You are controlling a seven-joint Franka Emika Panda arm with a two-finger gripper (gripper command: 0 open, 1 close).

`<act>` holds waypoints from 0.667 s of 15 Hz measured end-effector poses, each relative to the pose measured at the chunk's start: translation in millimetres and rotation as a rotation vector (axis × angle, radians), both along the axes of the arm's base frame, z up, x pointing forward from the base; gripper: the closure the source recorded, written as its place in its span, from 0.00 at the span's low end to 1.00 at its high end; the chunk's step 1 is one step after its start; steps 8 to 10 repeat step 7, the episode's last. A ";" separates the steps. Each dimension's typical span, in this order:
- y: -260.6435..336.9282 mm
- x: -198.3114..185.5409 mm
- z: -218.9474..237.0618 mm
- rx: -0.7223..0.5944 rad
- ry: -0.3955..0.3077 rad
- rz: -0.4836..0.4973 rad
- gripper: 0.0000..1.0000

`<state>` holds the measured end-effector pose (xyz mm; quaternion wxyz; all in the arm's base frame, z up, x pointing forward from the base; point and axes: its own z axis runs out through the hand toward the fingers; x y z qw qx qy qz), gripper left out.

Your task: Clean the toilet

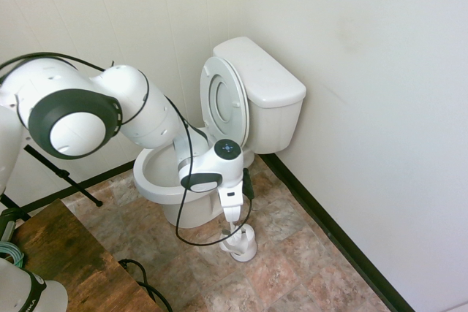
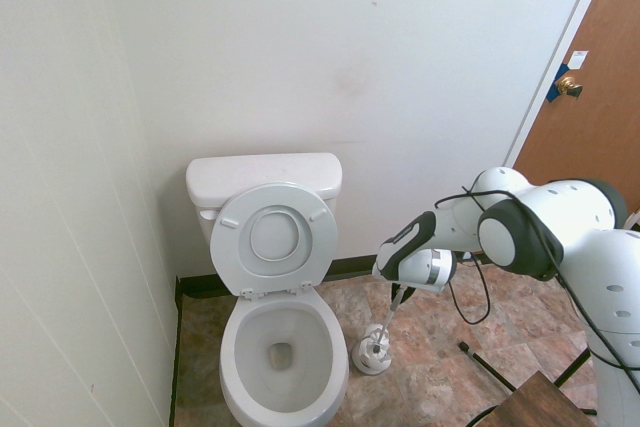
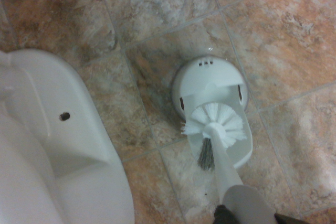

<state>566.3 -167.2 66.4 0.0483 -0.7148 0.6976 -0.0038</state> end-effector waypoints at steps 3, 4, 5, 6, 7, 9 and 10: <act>-23.9 29.1 -22.3 0.022 0.037 -0.030 1.00; -29.1 37.8 -31.2 0.030 0.049 -0.036 1.00; -33.8 45.7 -41.8 0.037 0.063 -0.039 1.00; -37.7 52.7 -52.4 0.043 0.075 -0.041 1.00; -40.3 59.4 -61.7 0.047 0.086 -0.043 1.00; -40.3 59.4 -61.7 0.047 0.086 -0.043 1.00; -40.3 59.4 -61.7 0.047 0.086 -0.043 1.00</act>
